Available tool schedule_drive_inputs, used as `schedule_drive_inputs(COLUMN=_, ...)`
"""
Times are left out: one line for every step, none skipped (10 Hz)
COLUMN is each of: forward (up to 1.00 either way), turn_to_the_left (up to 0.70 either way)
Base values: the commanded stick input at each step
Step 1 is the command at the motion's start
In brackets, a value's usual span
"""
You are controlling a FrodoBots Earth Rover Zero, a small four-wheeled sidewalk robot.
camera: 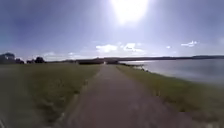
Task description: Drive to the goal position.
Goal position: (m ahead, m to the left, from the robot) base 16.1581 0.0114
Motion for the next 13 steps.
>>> schedule_drive_inputs(forward=0.7, turn_to_the_left=0.05)
schedule_drive_inputs(forward=0.7, turn_to_the_left=0.05)
schedule_drive_inputs(forward=0.7, turn_to_the_left=0.05)
schedule_drive_inputs(forward=0.7, turn_to_the_left=0.18)
schedule_drive_inputs(forward=0.7, turn_to_the_left=0.37)
schedule_drive_inputs(forward=0.7, turn_to_the_left=0.13)
schedule_drive_inputs(forward=0.7, turn_to_the_left=0.05)
schedule_drive_inputs(forward=0.7, turn_to_the_left=0.05)
schedule_drive_inputs(forward=0.7, turn_to_the_left=0.05)
schedule_drive_inputs(forward=0.7, turn_to_the_left=0.05)
schedule_drive_inputs(forward=0.7, turn_to_the_left=0.05)
schedule_drive_inputs(forward=0.7, turn_to_the_left=0.05)
schedule_drive_inputs(forward=0.7, turn_to_the_left=0.05)
